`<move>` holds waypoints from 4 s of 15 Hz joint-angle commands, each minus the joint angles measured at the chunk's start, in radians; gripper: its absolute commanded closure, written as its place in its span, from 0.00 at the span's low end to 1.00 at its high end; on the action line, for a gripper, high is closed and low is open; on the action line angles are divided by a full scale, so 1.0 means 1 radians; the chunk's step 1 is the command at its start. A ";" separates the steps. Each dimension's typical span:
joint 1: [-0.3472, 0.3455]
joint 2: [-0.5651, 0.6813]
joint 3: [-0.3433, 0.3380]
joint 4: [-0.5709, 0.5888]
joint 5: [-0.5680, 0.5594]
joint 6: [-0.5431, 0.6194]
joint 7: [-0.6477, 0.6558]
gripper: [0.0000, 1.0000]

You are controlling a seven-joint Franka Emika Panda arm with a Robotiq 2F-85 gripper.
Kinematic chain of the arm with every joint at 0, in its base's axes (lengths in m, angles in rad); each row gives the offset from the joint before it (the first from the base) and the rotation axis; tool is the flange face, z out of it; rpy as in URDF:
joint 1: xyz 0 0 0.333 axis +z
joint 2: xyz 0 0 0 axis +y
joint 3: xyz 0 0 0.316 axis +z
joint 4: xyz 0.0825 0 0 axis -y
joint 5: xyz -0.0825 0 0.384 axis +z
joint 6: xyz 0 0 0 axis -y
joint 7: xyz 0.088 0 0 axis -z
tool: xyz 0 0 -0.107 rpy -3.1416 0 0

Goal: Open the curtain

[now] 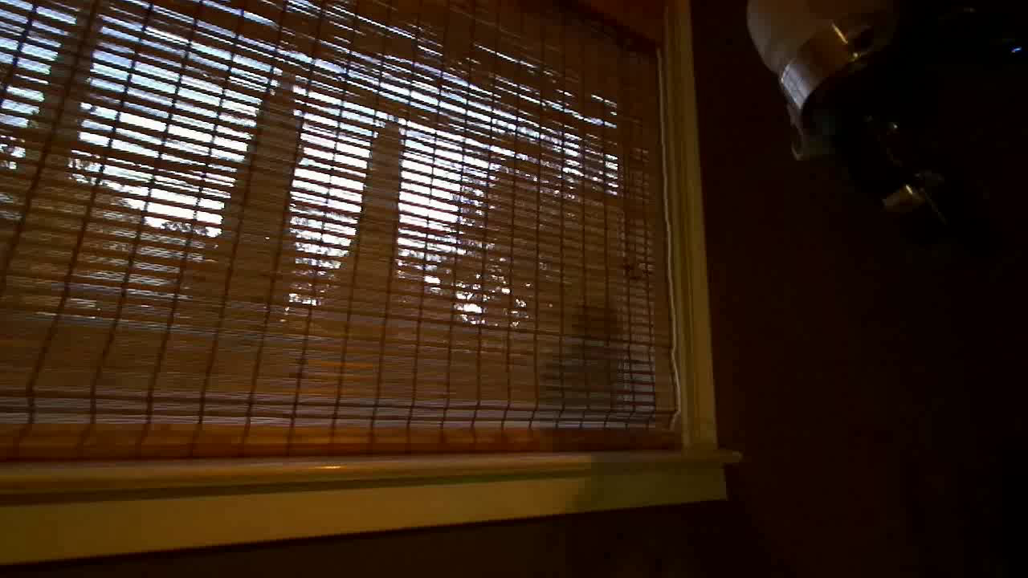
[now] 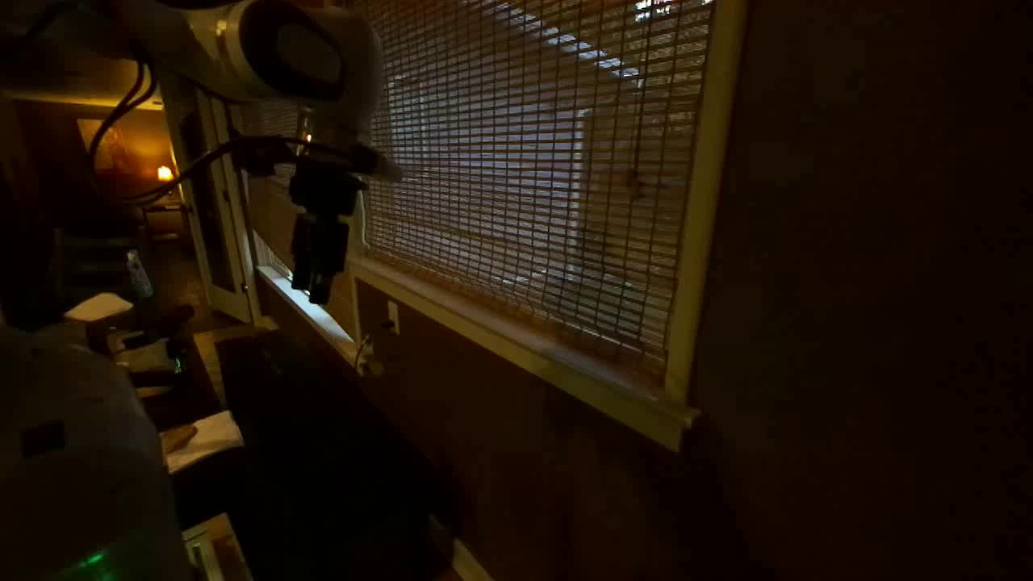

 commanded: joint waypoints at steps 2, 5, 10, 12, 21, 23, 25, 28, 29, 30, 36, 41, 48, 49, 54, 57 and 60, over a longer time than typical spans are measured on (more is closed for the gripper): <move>-0.007 0.000 0.005 0.002 0.002 -0.002 -0.004 0.00; -0.007 0.000 0.005 0.002 0.002 -0.002 -0.004 0.00; -0.023 0.001 0.010 -0.003 -0.023 0.042 0.009 0.00; -0.066 0.012 0.002 0.020 -0.113 0.147 0.016 0.00; -0.204 0.151 -0.076 0.222 -0.301 0.624 0.074 0.00; -0.223 0.199 -0.074 0.273 -0.306 0.749 0.097 0.00; -0.240 0.272 -0.067 0.355 -0.288 0.826 0.155 0.00; -0.220 0.239 -0.085 0.313 -0.286 0.819 0.124 0.00; -0.219 0.255 -0.085 0.328 -0.286 0.820 0.129 0.00; -0.219 0.263 -0.086 0.335 -0.287 0.821 0.132 0.00; -0.237 0.275 -0.070 0.358 -0.332 0.870 0.150 0.00; -0.268 0.299 -0.057 0.354 -0.415 1.046 0.167 0.00; -0.294 0.385 -0.063 0.346 -0.420 1.274 0.170 0.00; -0.294 0.400 -0.065 0.347 -0.415 1.297 0.166 0.00; -0.310 0.477 -0.057 0.363 -0.420 1.396 0.173 0.00; -0.348 0.520 -0.036 0.380 -0.474 1.466 0.214 0.00; -0.378 0.556 -0.015 0.398 -0.517 1.520 0.259 0.05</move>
